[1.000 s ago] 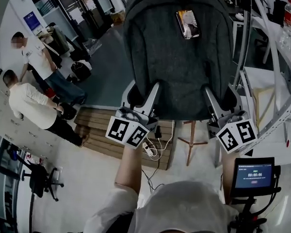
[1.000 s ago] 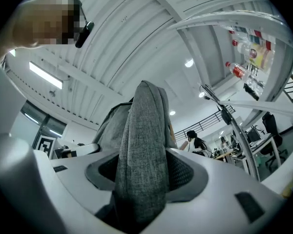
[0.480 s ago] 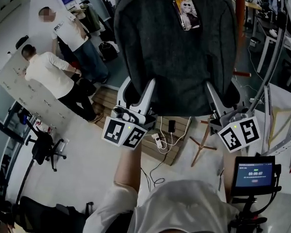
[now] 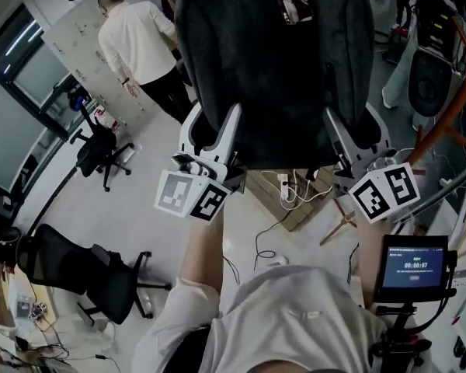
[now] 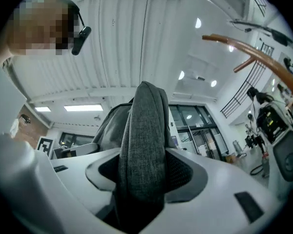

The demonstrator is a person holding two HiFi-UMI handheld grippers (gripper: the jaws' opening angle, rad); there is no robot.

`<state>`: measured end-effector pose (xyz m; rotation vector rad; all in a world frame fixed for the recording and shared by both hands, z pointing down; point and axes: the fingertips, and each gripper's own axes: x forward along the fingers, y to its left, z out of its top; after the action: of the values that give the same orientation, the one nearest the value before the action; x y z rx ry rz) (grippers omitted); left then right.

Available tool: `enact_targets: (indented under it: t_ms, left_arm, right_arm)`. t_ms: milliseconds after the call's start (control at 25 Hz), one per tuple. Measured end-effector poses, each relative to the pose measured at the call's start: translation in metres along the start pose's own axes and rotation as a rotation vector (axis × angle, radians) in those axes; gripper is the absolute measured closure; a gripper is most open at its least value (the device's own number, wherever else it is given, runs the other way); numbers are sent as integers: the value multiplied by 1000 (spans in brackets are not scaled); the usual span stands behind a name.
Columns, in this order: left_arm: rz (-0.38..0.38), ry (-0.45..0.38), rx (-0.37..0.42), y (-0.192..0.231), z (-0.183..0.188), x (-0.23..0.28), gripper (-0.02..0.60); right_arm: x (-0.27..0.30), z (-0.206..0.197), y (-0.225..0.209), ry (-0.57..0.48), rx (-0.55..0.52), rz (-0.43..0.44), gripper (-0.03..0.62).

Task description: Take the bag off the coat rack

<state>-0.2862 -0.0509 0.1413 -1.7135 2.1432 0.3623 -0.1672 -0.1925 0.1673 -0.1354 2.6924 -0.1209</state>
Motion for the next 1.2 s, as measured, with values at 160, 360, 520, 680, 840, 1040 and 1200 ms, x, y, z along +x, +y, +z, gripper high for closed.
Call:
enact_targets:
  t_ms: [160,360,520,680,840,1040,1200]
  left_arm:
    - [99,50,2,38,-9,-36,374]
    - [239,133,-42,76,-38,-89,374]
    - [317,210,-90,102,-80,-130,379]
    - [371,264,-155,113,-119,-165,391]
    - [410,323,-222,118,-140,-183,397]
    - [436,383,-263,113,-165,-194,411]
    - [446,426,-292,110,-185,-199,417]
  right_arm:
    - [26,-43,27,60,74,64,349]
    - [43,-107,58,184,167,132,350]
    - [44,-172,75,273,240,156,353]
    - [34,-226,86,357,300,176,355]
    - [26,-252,92,443,328,164,359]
    - [10,-275,88,512,364,141,361]
    - [-2,-291,83,551,387,121,361]
